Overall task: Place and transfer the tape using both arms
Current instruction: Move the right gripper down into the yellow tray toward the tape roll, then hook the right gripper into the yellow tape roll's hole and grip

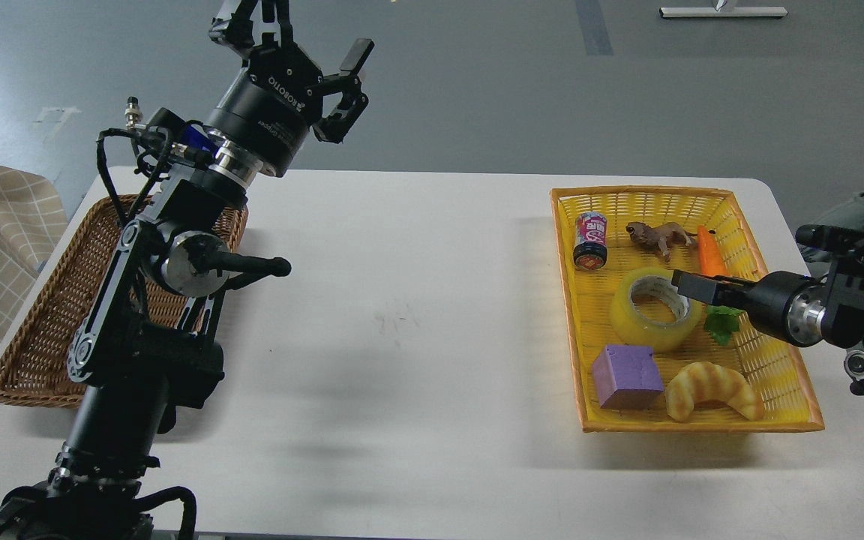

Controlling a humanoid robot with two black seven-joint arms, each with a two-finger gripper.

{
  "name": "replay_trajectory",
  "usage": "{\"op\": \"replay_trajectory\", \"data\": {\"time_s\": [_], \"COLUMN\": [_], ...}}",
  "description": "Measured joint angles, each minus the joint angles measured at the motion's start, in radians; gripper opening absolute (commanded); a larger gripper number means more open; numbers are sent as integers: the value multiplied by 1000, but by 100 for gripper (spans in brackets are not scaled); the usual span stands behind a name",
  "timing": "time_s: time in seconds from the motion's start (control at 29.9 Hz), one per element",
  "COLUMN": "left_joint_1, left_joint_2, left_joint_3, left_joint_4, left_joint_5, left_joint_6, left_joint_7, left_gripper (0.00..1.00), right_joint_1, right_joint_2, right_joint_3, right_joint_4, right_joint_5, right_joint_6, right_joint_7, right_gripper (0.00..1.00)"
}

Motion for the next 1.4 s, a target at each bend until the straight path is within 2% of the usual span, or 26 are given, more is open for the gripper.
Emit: {"op": "replay_trajectory", "data": {"time_s": [0.47,0.63,0.7,0.8,1.04,1.14,1.4], "left_joint_1": [21,25,26,26,26,26,26], "left_joint_2": [0,0,0,0,0,0,0], "left_joint_3": [-30,-36,-37,-38,-38,-38,-51], "left_joint_4": [-3,-6,-6,-6,-6,-6,-6], "left_joint_5": [-1,-1,-1,-3,-6,-6,-6], "left_joint_6": [-4,-6,-6,-6,-6,-6,-6], "left_joint_7": [-1,-1,-1,-1,-1,-1,-1], "left_gripper": [98,98,98,98,98,98,98], "right_joint_1": [12,12,13,13,7,5,-3], "right_joint_2": [18,27,28,26,19,19,18], "right_joint_3": [-91,-92,-93,-93,-93,-93,-91], "right_joint_4": [-10,-25,-25,-26,-26,-26,-25], "right_joint_5": [-57,-65,-65,-65,-65,-65,-63], "right_joint_6": [-4,-24,-28,-40,-75,-78,-81], "right_joint_7": [2,2,2,23,74,79,80], "right_gripper": [96,90,81,76,77,85,89]}}
